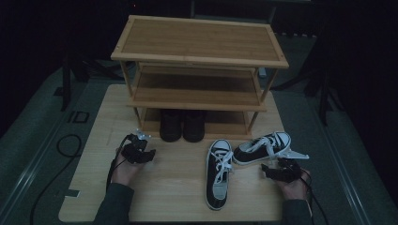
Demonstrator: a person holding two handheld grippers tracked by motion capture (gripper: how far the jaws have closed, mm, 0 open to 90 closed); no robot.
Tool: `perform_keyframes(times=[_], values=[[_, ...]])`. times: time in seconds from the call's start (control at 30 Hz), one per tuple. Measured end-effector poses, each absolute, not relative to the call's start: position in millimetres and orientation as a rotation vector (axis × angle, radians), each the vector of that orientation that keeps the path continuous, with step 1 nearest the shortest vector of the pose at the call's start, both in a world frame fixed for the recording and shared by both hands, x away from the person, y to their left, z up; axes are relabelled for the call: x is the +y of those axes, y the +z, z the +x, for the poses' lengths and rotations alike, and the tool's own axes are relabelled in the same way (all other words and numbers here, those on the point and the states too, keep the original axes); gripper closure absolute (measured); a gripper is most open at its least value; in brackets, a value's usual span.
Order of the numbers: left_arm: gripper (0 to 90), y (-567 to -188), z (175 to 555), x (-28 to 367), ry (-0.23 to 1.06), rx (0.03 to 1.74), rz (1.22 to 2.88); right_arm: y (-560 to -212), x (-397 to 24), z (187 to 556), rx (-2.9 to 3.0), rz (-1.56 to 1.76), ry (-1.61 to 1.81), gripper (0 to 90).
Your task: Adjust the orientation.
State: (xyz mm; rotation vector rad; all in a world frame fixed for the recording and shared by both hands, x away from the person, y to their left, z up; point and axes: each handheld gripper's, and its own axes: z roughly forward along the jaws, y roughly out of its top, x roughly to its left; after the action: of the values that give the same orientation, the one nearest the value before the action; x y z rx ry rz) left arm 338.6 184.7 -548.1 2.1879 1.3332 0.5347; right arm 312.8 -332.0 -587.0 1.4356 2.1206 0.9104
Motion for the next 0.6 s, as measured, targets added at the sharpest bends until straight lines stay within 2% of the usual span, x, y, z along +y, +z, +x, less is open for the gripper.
perform_keyframes(times=[0.1,0.33,0.6], values=[[54.0,-547,338,185,0.533,1.333,2.19,-585,-329,311,2.152,1.444,0.925,24.9],[53.9,-545,335,188,0.538,1.34,2.181,-575,-323,300,2.197,1.402,0.949,24.6],[53.5,-543,334,189,0.538,1.335,2.187,-562,-303,290,2.264,1.327,0.944,17.1]])
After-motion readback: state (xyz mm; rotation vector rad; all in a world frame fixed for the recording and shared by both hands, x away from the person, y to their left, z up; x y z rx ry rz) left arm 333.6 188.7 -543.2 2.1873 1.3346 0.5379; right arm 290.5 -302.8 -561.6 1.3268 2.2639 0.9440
